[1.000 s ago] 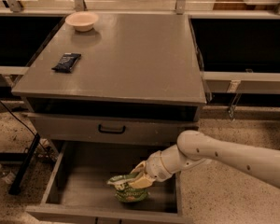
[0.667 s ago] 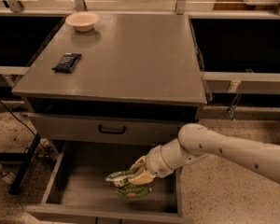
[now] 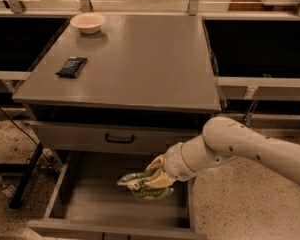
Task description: Pick green jalapeno chip bag from middle drawer and place on counter
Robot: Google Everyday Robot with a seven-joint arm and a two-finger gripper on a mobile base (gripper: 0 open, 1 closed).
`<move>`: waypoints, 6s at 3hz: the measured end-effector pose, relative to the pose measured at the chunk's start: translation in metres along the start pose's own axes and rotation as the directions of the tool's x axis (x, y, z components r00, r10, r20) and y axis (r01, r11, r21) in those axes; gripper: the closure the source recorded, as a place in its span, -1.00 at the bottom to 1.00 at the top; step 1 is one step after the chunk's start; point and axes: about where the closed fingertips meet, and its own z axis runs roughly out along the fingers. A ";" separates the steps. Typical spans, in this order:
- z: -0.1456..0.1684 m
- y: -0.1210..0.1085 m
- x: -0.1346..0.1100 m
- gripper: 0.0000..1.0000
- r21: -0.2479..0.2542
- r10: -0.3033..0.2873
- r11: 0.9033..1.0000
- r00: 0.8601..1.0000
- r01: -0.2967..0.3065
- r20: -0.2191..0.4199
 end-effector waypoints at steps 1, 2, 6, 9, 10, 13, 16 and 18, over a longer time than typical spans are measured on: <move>-0.054 -0.004 -0.023 1.00 0.093 -0.041 0.995 0.999 0.044 -0.033; -0.064 -0.005 -0.028 1.00 0.112 -0.050 0.992 0.998 0.054 -0.042; -0.142 -0.046 0.061 1.00 0.297 0.173 0.944 0.982 -0.145 -0.070; -0.205 -0.036 -0.008 1.00 0.385 0.056 0.922 0.998 -0.037 -0.037; -0.236 -0.046 -0.016 1.00 0.437 0.052 0.899 0.998 -0.027 -0.045; -0.320 -0.052 -0.061 1.00 0.523 -0.021 0.851 0.999 0.041 -0.044; -0.344 -0.004 -0.088 1.00 0.438 -0.102 0.891 0.993 0.120 -0.065; -0.345 -0.055 -0.124 1.00 0.431 -0.161 0.889 0.987 0.152 -0.016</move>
Offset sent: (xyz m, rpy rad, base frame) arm 0.0051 -0.0241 0.0539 -0.0373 -0.0934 -0.0380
